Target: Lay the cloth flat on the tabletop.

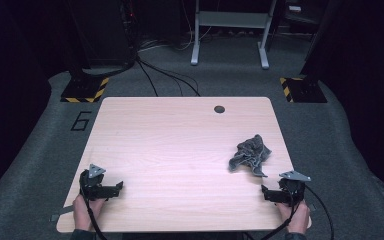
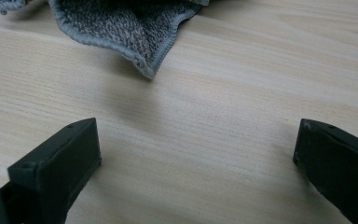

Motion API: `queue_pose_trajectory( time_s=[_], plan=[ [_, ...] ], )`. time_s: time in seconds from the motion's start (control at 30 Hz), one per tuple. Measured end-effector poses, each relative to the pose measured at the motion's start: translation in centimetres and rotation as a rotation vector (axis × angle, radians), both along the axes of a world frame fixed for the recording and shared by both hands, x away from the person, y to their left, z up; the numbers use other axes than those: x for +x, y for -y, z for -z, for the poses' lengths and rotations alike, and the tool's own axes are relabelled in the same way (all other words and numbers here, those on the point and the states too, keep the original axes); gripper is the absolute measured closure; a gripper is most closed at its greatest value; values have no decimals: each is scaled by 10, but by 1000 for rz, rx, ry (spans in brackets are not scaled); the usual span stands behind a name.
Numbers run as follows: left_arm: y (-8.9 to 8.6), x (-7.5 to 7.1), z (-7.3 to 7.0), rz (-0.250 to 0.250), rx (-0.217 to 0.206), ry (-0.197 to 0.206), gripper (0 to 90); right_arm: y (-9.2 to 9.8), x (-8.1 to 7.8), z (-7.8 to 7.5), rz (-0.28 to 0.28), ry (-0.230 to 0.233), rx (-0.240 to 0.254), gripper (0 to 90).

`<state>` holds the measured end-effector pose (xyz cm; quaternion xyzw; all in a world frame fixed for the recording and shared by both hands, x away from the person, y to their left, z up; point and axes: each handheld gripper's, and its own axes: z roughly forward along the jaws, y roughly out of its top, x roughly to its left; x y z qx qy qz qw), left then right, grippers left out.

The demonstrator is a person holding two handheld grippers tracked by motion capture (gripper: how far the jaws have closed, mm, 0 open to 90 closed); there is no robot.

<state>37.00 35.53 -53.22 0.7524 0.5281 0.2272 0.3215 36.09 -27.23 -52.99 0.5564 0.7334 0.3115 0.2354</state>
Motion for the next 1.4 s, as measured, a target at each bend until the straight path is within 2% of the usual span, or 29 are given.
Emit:
queue_pose_trajectory(
  time_s=[0.2,0.23,0.3,0.53,0.63,0.7,0.77,0.8,0.87,0.97,1.03,1.23,1.4],
  plan=[
    [0,0,0,1,2,0,0,0,0,0,2,0,0,0],
    [0,0,-1,6,3,-10,0,0,0,0,2,-1,0,0],
    [0,0,0,0,0,2,0,0,0,0,2,-1,-1,0],
    [0,0,0,0,1,1,0,-1,1,-1,8,-18,7,0],
    [0,0,0,-3,-1,2,0,0,2,-2,-1,-23,-6,5],
    [0,0,0,1,4,-1,0,1,3,-4,9,-36,25,0],
    [0,0,0,-1,7,0,0,3,3,-5,3,-25,57,0],
    [0,0,0,0,6,0,0,3,2,-7,6,-32,73,0],
    [0,0,0,-1,5,0,0,1,1,-12,13,-21,70,0],
    [0,0,0,-1,5,0,0,-3,2,-22,5,-7,82,0],
    [0,0,0,0,7,-4,0,-5,5,-28,-11,4,72,0],
    [0,0,-1,0,9,-7,0,-17,21,-50,-52,30,57,0],
    [0,0,-1,2,11,-12,0,-29,43,-61,-70,11,57,0]
  ],
)
